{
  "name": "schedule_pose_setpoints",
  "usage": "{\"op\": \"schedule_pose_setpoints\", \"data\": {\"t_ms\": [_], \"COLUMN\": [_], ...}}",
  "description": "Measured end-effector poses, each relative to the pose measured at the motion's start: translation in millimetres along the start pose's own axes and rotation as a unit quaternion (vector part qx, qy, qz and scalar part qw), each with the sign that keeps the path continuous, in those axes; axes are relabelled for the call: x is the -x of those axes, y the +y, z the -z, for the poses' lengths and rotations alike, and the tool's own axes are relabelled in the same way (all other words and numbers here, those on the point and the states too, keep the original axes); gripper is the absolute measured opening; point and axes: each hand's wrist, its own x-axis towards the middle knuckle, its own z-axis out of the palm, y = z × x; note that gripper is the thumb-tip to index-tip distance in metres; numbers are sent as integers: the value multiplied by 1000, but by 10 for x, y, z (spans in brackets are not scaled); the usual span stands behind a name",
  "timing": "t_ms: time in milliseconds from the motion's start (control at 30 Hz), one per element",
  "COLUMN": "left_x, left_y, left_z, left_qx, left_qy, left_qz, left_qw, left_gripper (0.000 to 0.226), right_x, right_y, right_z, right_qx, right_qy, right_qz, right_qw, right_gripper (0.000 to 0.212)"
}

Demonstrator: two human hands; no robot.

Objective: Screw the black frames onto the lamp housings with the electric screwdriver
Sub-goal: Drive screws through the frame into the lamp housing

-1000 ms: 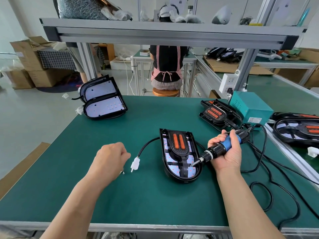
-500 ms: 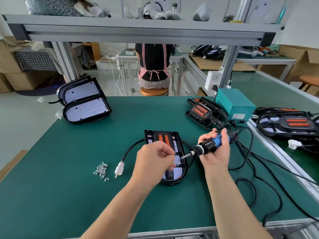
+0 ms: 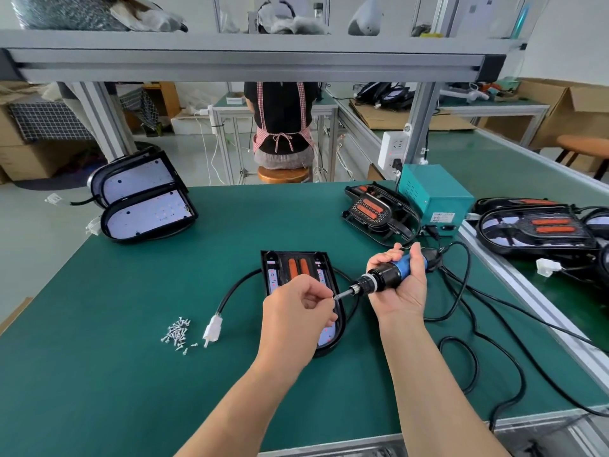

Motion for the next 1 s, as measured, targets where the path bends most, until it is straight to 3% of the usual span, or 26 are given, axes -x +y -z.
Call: {"op": "schedule_pose_setpoints", "data": {"t_ms": [233,333,500,833,1000], "left_x": [27,63,83,19,30], "left_y": [-59,-95,-146,-252,-204], "left_z": [-67,-113,-170,-102,-42], "left_qx": [-30,-104,-204,-195,-178], "left_qy": [20,45,100,57,50], "left_qz": [-24,-103,-255,-240,-221], "left_qw": [999,988,940,949,958], "left_gripper": [29,27,22,17,40], "right_x": [9,11,-4,7,13], "right_y": [0,4,15,32,18], "right_z": [6,10,16,16,9], "right_qx": [1,6,16,30,22], "right_qy": [-3,-1,8,13,12], "right_qz": [3,6,3,4,-2], "right_qw": [1000,1000,1000,999,1000], "right_gripper": [25,26,24,22,25]}}
